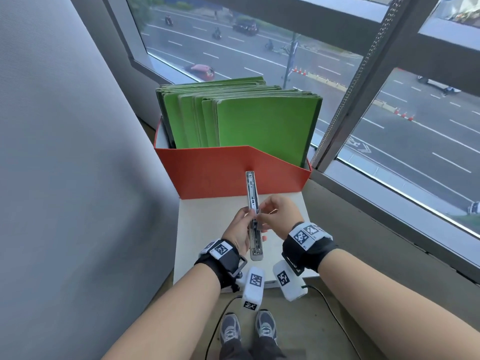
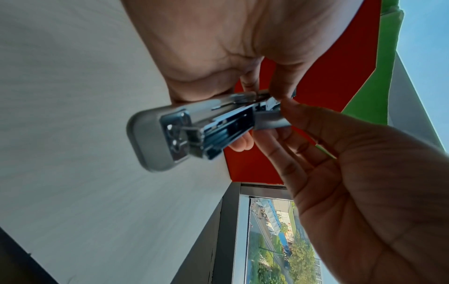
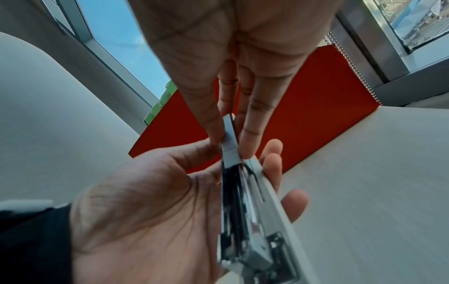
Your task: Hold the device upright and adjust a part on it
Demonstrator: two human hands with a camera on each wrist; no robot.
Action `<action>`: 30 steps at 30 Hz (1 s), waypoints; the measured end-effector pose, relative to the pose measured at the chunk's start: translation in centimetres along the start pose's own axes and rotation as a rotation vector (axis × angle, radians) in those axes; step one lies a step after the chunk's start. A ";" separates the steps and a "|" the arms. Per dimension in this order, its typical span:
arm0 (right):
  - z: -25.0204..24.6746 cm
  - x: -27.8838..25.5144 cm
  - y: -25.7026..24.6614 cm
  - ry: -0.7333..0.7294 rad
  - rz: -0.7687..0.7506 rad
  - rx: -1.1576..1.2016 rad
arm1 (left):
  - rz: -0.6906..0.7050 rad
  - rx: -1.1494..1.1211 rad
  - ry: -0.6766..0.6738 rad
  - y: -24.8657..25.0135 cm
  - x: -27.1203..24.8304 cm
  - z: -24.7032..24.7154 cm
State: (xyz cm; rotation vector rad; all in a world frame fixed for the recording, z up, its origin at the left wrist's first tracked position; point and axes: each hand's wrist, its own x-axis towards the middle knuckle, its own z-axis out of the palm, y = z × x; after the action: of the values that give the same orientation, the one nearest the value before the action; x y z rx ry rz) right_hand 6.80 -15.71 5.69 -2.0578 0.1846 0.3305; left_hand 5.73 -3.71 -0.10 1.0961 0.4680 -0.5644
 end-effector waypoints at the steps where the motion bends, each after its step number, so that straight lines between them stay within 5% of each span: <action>1: 0.0 -0.1 0.1 0.005 0.003 0.002 | -0.001 -0.001 0.000 0.0 0.0 0.1; 30: 1.2 -1.1 0.0 -0.067 -0.020 -0.123 | -0.013 -0.037 0.060 -0.3 -0.3 -0.5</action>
State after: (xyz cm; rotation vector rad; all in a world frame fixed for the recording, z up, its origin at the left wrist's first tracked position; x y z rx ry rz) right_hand 5.55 -14.70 5.52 -2.1653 0.1048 0.4068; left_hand 5.30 -3.28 -0.31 1.0775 0.5365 -0.5332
